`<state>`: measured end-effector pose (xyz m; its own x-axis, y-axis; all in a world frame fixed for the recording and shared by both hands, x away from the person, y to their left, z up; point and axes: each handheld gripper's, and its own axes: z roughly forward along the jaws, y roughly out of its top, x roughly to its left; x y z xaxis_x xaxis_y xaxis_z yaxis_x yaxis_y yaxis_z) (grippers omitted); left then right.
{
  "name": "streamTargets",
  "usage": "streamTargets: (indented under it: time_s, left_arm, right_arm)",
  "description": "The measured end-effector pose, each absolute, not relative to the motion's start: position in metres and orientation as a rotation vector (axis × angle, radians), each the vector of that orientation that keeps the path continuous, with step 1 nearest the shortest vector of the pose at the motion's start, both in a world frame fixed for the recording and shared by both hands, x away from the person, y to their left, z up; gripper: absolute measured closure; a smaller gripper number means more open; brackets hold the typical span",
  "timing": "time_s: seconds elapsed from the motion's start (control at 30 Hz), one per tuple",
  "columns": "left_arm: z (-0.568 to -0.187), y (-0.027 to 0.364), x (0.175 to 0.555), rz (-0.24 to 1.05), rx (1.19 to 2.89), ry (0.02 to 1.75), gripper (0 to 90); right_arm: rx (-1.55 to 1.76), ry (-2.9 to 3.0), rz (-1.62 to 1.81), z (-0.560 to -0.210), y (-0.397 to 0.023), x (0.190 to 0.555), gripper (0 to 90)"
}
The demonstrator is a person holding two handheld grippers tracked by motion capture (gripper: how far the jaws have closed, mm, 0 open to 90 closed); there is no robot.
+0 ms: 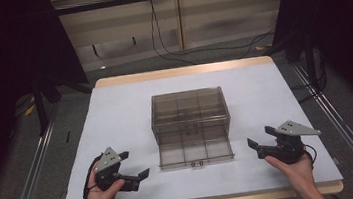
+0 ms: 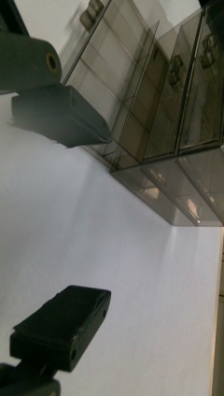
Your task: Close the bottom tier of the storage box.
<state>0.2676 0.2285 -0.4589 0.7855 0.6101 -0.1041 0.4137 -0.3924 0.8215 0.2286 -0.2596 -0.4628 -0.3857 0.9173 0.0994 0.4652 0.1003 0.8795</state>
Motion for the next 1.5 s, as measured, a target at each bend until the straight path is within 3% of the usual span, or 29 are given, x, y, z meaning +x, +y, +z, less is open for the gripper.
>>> streamTargets:
  time_s: [0.6, 0.9, 1.03, 1.13, 1.33, 1.4, 1.5]
  left_arm:
    - [-0.458, 0.21, 0.253, 0.29, 2.081, 0.68, 4.7]
    - [-0.456, 0.196, 0.246, 0.266, 2.105, 0.6, 14.1]
    - [-0.454, 0.189, 0.241, 0.333, 2.116, 0.511, 16.1]
    - [-0.453, 0.183, 0.24, 0.291, 2.126, 0.528, 20.0]
    - [-0.45, 0.173, 0.242, 0.209, 2.16, 0.496, 19.4]
    - [-0.449, 0.17, 0.24, 0.208, 2.183, 0.464, 26.3]
    - [-0.448, 0.165, 0.239, 0.179, 2.207, 0.444, 27.8]
  right_arm:
    - [1.385, 1.91, 1.249, -0.464, -0.266, 0.224, 18.9]
    - [1.397, 1.93, 1.26, -0.465, -0.264, 0.225, 18.5]
    - [1.395, 1.929, 1.267, -0.464, -0.264, 0.224, 18.4]
    - [1.396, 1.929, 1.273, -0.465, -0.264, 0.225, 18.3]
    - [1.399, 1.926, 1.271, -0.465, -0.264, 0.225, 18.3]
    - [1.407, 1.932, 1.288, -0.465, -0.264, 0.225, 18.2]
    - [1.409, 1.933, 1.286, -0.466, -0.264, 0.225, 18.2]
